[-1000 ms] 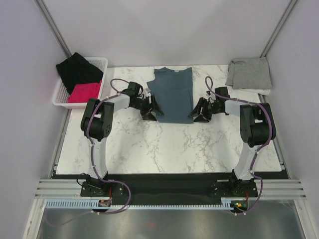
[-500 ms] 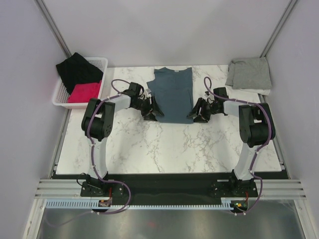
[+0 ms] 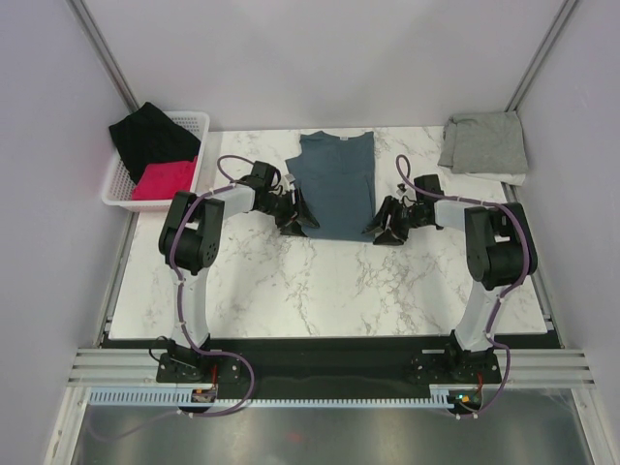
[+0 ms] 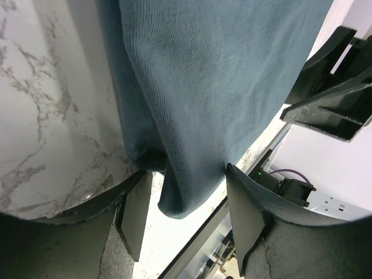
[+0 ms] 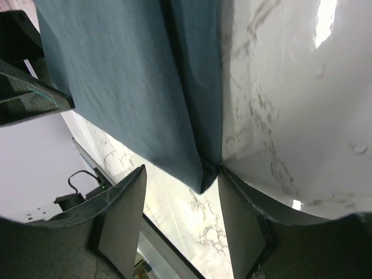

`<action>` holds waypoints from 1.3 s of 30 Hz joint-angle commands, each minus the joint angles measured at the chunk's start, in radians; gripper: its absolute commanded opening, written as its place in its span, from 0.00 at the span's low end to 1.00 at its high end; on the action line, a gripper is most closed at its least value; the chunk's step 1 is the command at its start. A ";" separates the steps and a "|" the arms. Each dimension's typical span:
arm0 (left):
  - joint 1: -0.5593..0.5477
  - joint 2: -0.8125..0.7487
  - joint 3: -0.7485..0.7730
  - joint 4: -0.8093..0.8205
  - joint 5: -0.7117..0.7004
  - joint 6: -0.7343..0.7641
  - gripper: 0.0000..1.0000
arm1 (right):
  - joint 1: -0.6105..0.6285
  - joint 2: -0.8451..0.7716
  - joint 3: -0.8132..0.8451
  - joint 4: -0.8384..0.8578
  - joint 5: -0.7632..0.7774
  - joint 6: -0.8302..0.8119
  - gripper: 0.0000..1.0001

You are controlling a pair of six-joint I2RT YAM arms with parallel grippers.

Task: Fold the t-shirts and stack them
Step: Fold the tshirt

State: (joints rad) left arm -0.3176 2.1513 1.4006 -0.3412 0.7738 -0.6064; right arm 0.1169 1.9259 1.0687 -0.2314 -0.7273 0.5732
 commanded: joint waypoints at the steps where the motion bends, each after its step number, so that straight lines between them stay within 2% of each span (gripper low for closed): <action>1: -0.012 0.024 -0.018 -0.004 -0.010 -0.012 0.62 | 0.003 -0.044 -0.042 -0.063 -0.001 -0.010 0.61; 12: -0.009 0.038 -0.014 -0.004 -0.010 -0.012 0.62 | 0.004 -0.016 -0.038 -0.049 0.032 -0.029 0.61; 20: -0.011 0.035 -0.020 -0.004 -0.010 -0.012 0.62 | 0.004 0.081 0.076 -0.040 0.051 -0.056 0.59; 26: -0.011 0.035 -0.022 -0.004 -0.010 -0.012 0.62 | -0.002 0.079 0.067 -0.034 0.035 -0.053 0.41; 30: -0.011 0.030 -0.026 -0.004 -0.010 -0.012 0.62 | -0.008 0.029 0.030 -0.034 0.031 -0.050 0.26; 32: -0.012 0.027 -0.026 -0.004 -0.010 -0.012 0.62 | -0.011 0.006 0.007 -0.034 0.029 -0.052 0.21; 39: -0.038 -0.016 -0.060 -0.004 -0.010 -0.012 0.62 | -0.013 -0.079 -0.058 -0.003 0.046 -0.049 0.22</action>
State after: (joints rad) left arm -0.3294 2.1509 1.3811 -0.3317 0.7994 -0.6098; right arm 0.1074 1.9015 1.0336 -0.2604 -0.7002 0.5419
